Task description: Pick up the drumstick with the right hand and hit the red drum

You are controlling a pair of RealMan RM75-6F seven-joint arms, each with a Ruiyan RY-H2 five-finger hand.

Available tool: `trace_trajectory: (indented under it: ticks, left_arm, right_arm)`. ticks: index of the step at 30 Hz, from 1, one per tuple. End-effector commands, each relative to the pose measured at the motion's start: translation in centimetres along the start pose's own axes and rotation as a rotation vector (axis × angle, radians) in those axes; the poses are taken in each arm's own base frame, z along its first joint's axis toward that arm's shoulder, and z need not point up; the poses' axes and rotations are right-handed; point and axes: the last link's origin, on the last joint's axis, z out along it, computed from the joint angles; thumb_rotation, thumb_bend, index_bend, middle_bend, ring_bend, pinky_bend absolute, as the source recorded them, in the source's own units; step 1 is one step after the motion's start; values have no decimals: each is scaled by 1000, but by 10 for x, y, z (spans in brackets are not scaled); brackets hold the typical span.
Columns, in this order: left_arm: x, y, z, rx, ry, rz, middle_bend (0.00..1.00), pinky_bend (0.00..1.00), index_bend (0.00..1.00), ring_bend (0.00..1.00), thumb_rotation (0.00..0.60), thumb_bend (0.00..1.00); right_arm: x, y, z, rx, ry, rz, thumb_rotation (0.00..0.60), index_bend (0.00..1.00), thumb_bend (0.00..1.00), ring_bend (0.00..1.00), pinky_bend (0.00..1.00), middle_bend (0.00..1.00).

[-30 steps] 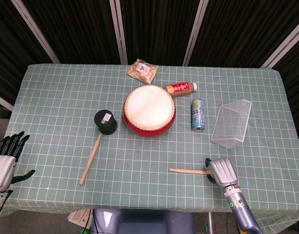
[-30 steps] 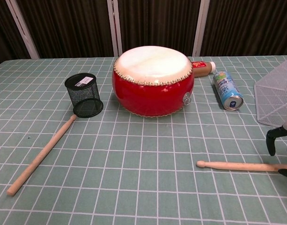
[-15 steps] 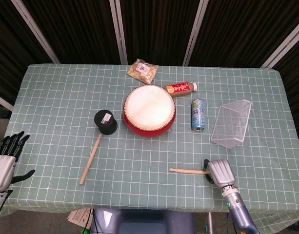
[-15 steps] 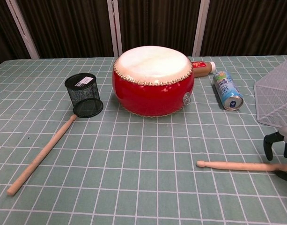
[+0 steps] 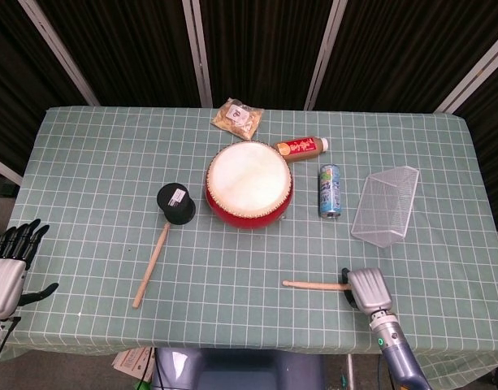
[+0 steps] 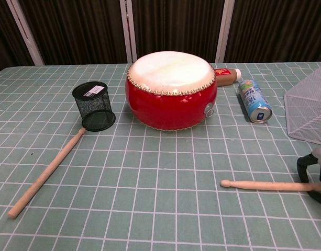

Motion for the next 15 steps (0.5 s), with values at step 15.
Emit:
trace_trajectory:
  ticks: [15]
  left_arm:
    - [0,0,0,2,0,-1,0,8,0,0,600,0]
  right_arm:
    - [57,-4,-11,43,159,150,600,887,600,1000,1000,1000]
